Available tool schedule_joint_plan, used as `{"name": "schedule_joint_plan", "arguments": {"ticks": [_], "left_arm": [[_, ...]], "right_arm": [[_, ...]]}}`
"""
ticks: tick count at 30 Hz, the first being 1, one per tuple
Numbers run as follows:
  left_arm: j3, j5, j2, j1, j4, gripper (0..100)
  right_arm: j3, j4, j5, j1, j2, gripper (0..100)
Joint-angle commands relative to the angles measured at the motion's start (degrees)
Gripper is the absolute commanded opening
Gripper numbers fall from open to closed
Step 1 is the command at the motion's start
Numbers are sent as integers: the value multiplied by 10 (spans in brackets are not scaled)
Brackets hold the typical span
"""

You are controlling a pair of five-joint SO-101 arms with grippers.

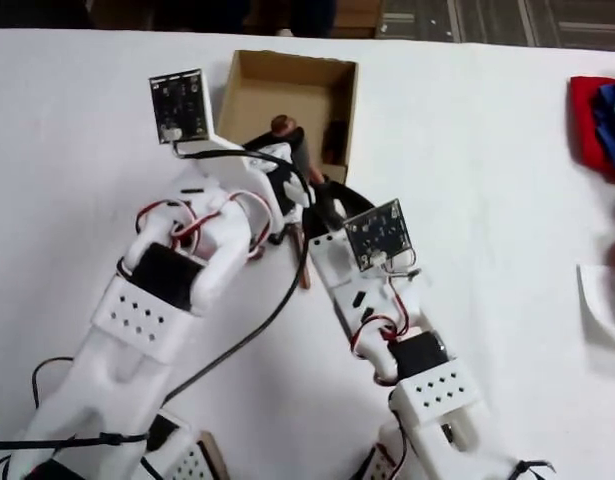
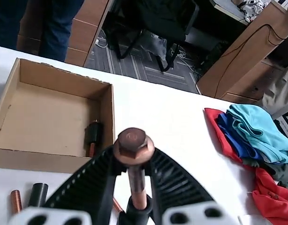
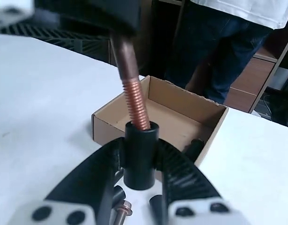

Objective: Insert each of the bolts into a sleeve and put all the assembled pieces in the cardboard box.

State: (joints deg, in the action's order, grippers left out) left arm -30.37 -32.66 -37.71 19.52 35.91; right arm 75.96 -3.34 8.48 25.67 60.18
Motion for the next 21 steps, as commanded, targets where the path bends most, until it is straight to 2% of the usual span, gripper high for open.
{"name": "schedule_joint_plan", "arguments": {"ticks": [1, 4, 9, 14, 16, 19, 21], "left_arm": [[24, 1, 12, 28, 6, 25], [39, 2, 48, 47, 24, 25], [95, 48, 115, 50, 76, 25], [148, 75, 131, 48, 123, 28], [159, 107, 129, 47, 134, 39], [172, 159, 128, 47, 178, 137], [181, 155, 128, 47, 219, 227]], "right_arm": [[-7, 15, 4, -6, 24, 23], [-9, 15, 4, -6, 24, 23], [-9, 15, 4, -8, 24, 23], [-10, 15, 4, -9, 24, 23], [-10, 15, 4, -9, 24, 23], [-10, 15, 4, -9, 24, 23], [-10, 15, 4, -9, 24, 23]]}}
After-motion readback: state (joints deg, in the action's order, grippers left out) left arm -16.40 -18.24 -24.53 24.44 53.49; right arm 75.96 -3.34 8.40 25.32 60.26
